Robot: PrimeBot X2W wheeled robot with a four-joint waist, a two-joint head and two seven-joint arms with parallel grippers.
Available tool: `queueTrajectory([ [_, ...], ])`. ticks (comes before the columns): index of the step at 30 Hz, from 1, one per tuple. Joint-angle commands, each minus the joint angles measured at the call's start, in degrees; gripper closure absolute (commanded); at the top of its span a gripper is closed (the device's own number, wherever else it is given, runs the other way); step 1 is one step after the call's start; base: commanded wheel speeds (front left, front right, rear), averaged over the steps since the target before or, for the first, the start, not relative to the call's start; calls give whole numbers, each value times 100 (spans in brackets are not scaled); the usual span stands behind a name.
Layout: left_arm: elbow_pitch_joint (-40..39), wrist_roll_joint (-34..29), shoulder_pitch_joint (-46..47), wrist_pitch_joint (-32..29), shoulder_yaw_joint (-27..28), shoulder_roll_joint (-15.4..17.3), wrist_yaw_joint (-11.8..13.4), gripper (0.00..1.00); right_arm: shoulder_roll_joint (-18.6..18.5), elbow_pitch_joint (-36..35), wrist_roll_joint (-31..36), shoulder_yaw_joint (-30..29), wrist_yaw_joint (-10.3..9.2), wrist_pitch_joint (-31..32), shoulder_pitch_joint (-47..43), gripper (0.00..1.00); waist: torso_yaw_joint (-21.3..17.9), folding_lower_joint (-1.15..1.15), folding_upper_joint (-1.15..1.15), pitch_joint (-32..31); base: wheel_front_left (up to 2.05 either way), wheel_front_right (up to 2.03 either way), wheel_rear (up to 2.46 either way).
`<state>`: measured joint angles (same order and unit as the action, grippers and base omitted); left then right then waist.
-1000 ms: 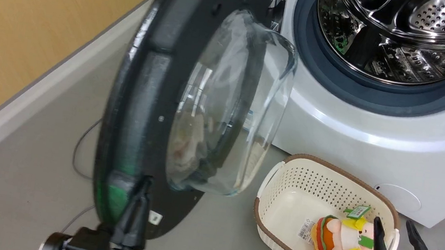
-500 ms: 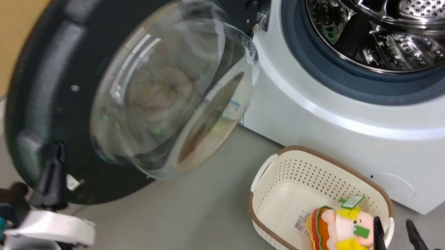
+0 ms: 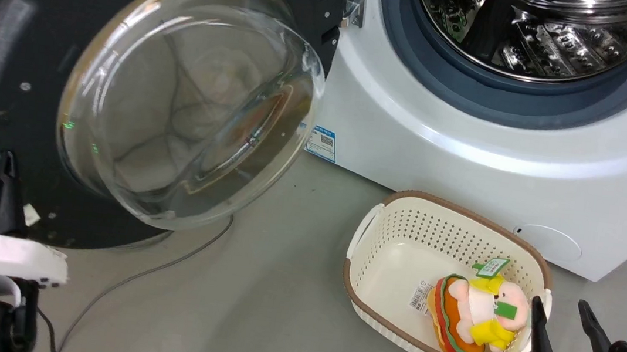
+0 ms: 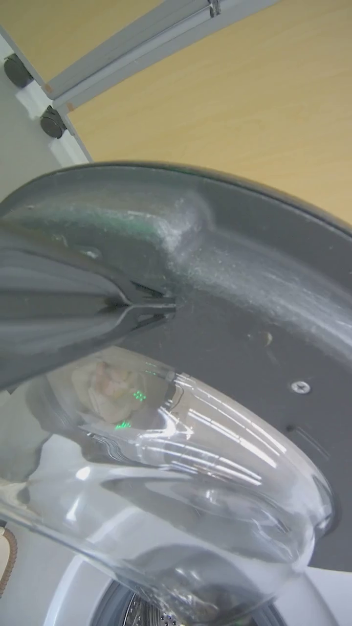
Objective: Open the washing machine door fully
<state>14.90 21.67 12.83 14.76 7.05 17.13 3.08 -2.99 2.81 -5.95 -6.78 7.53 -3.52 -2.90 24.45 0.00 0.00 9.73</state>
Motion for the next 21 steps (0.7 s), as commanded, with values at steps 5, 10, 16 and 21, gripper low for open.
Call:
queueTrajectory([
  [5, 467, -187, 315, 23, 407, 49, -218, 100, 12, -26, 62, 20, -4, -17, 122, 0, -77, 0, 0, 5, 0, 0, 0],
  [10, 408, -452, 127, 23, 698, -101, -253, 100, 12, 42, 30, 48, -4, -55, 102, 0, -142, 0, 0, -53, 0, 0, 0],
  [16, -31, -828, -459, 23, 871, -433, -199, 100, 12, 217, -99, 171, -4, -207, 83, 0, -288, 0, 0, -247, 0, 0, 0],
  [21, -476, -1053, -887, 23, 876, -691, -159, 100, 12, 330, -142, 220, -4, -282, 61, 0, -371, 0, 0, -381, 0, 0, 0],
])
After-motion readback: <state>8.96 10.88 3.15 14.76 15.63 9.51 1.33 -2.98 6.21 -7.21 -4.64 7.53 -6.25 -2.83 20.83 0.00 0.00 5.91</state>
